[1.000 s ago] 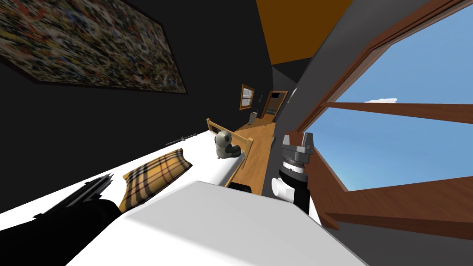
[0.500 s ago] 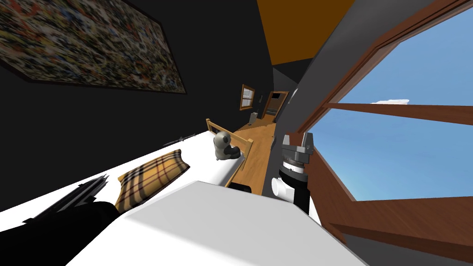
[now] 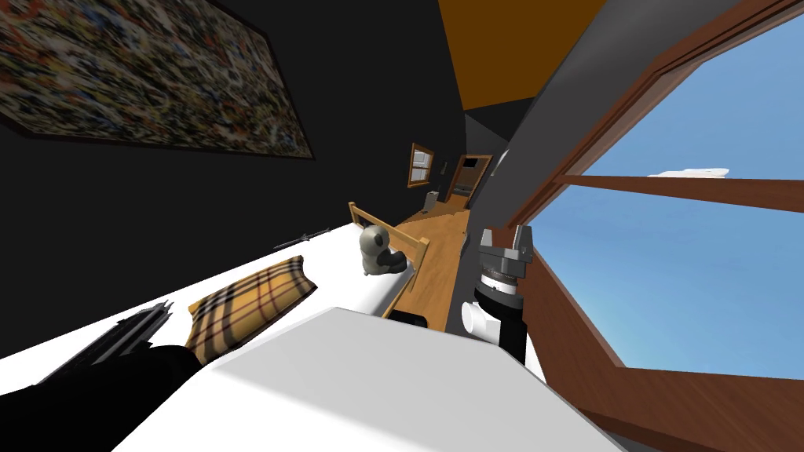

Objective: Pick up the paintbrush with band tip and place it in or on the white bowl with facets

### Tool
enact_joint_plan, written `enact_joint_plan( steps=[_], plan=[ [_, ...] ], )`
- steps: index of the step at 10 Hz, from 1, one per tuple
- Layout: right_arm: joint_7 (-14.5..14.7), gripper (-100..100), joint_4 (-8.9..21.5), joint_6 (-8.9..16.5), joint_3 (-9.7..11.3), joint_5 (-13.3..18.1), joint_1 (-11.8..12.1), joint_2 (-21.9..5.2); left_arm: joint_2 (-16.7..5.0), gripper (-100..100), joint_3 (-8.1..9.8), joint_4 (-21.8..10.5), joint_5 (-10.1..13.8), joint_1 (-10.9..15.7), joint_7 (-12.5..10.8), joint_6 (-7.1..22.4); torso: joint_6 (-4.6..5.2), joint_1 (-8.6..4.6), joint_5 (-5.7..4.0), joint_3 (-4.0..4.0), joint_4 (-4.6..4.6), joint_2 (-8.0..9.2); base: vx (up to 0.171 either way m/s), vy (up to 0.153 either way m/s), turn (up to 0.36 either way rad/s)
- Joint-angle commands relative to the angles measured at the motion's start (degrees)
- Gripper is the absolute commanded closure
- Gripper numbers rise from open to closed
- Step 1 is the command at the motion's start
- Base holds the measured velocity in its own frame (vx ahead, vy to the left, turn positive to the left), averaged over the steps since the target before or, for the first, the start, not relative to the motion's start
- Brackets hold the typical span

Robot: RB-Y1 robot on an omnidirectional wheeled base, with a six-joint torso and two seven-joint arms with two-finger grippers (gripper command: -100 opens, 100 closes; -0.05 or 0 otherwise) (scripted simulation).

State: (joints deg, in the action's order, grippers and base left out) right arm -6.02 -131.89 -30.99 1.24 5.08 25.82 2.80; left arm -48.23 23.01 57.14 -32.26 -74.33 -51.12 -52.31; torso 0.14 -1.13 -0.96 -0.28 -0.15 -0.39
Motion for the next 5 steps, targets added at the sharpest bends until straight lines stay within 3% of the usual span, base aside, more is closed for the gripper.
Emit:
enact_joint_plan(
  steps=[1,5],
  plan=[
    [0.0,0,0.0,0.0,0.0,0.0,0.0,0.0,0.2,100,-0.99,2.1,-0.4,-1.4,-0.1,-0.7,0.0,0.0,0.0,0.0,0.0,0.0,0.044,-0.021,0.013],
    [0.0,0,0.0,0.0,0.0,0.0,0.0,0.0,0.3,100,-3.93,6.4,-1.6,-4.3,-0.3,-3.3,-0.05,-0.07,-0.01,-0.01,-0.01,-0.02,0.055,-0.032,0.026]
  ],
)
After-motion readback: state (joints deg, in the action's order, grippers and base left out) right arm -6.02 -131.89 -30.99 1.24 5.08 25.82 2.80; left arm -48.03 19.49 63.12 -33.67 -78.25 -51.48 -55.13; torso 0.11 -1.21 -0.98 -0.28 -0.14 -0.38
